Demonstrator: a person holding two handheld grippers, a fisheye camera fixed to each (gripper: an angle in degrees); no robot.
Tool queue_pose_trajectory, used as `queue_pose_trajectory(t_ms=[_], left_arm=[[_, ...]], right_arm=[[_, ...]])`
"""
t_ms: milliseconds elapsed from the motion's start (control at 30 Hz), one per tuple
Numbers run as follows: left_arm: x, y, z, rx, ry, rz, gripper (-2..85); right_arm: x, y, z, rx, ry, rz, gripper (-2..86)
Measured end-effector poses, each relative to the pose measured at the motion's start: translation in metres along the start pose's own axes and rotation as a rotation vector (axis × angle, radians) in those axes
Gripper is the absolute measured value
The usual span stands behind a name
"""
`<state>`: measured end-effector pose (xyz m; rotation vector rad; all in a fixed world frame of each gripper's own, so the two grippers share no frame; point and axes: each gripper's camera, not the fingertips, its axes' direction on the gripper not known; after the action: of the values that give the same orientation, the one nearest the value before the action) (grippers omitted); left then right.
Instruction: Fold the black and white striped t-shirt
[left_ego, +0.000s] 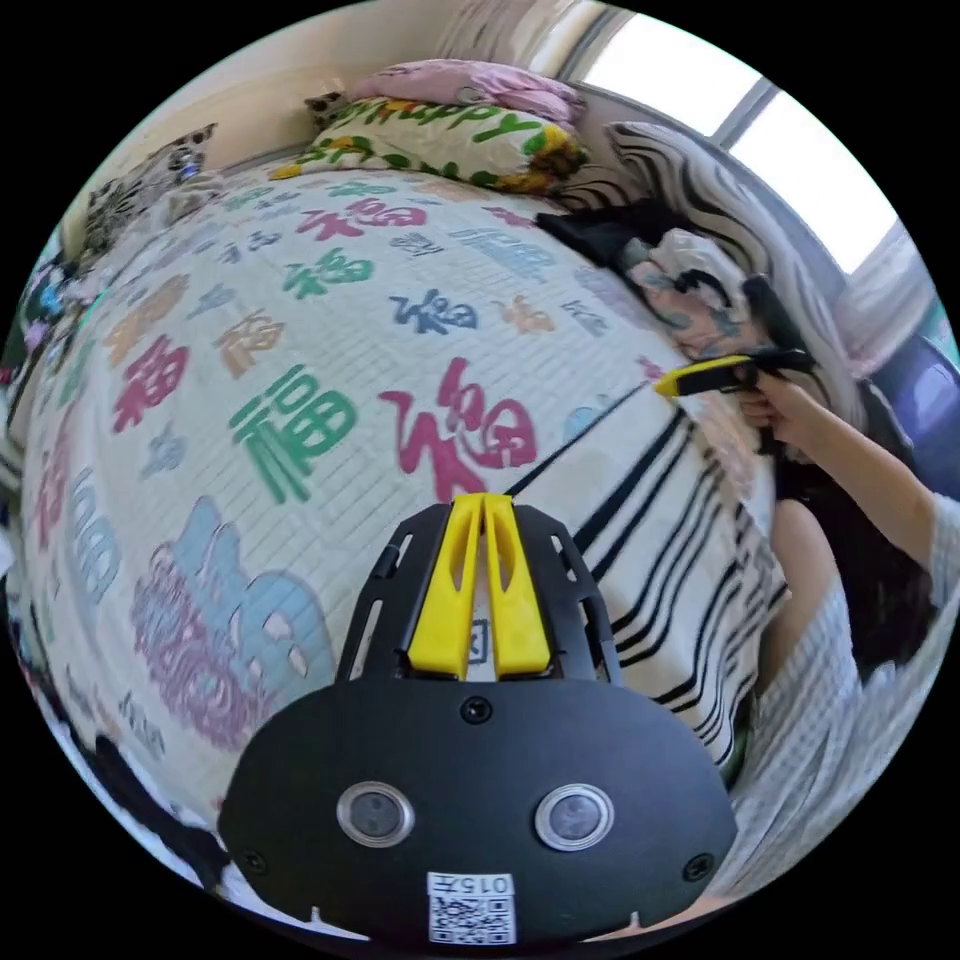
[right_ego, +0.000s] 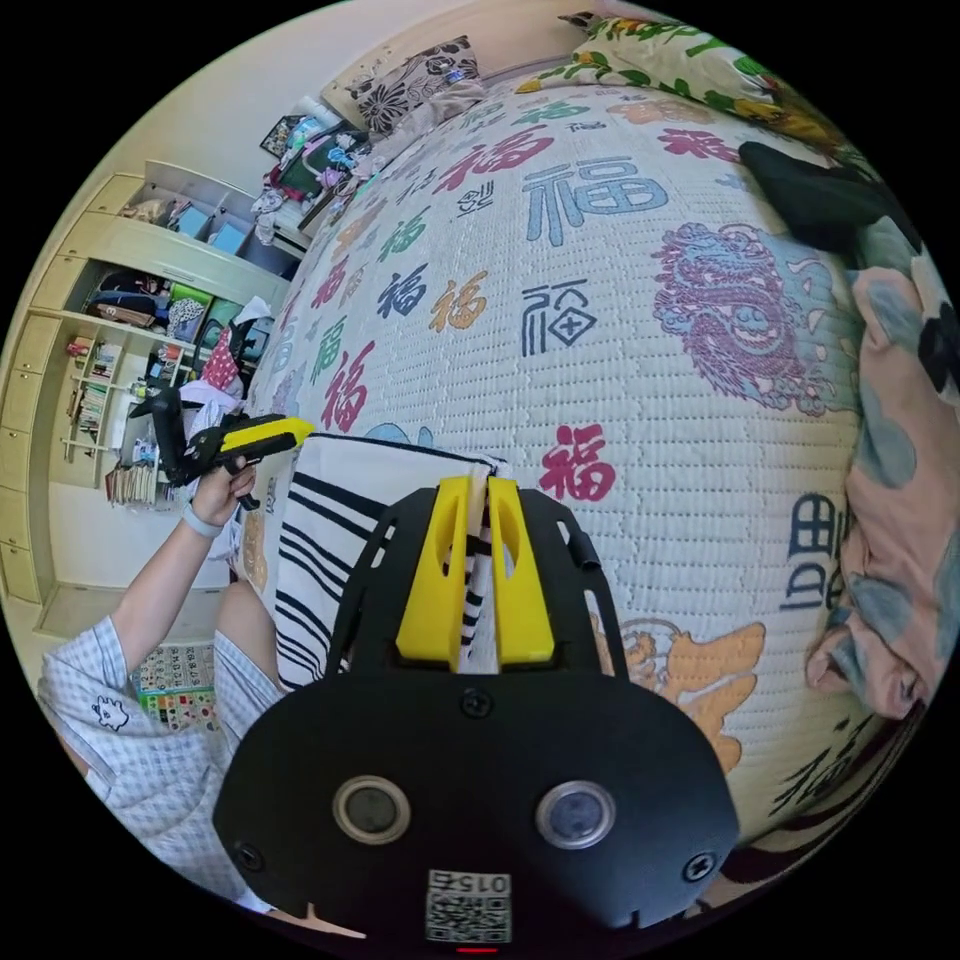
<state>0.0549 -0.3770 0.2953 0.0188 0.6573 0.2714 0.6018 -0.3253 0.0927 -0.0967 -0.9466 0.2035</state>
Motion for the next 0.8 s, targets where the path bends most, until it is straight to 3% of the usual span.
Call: queue_pose_trajectory(t_ms=[200,400,600,800], left_arm=[[0.000,0.097,-0.049,0.054,0.231,-0.151,6.1],[0.009,0.187,-0.026,-0.010,0.479,-0.368,8.2],[0.001,0.191,-0.024,0.000,0.474,-0.382,6.1],[-0.010,0.190,-0.043,-0.031,0.340,-0.306,0.6]], right_arm=[[-0.009,0.090,-0.023,-0.086,-0.013,-0.026,6.5],[-0.028,0.173,0.007,-0.243,-0.108,0.004,7.2],[-0.038,0.192,0.023,-0.258,-0.092,0.028,3.2],[-0.054,0.203,0.022,-0.273,-0.018,-0.022,-0.1]])
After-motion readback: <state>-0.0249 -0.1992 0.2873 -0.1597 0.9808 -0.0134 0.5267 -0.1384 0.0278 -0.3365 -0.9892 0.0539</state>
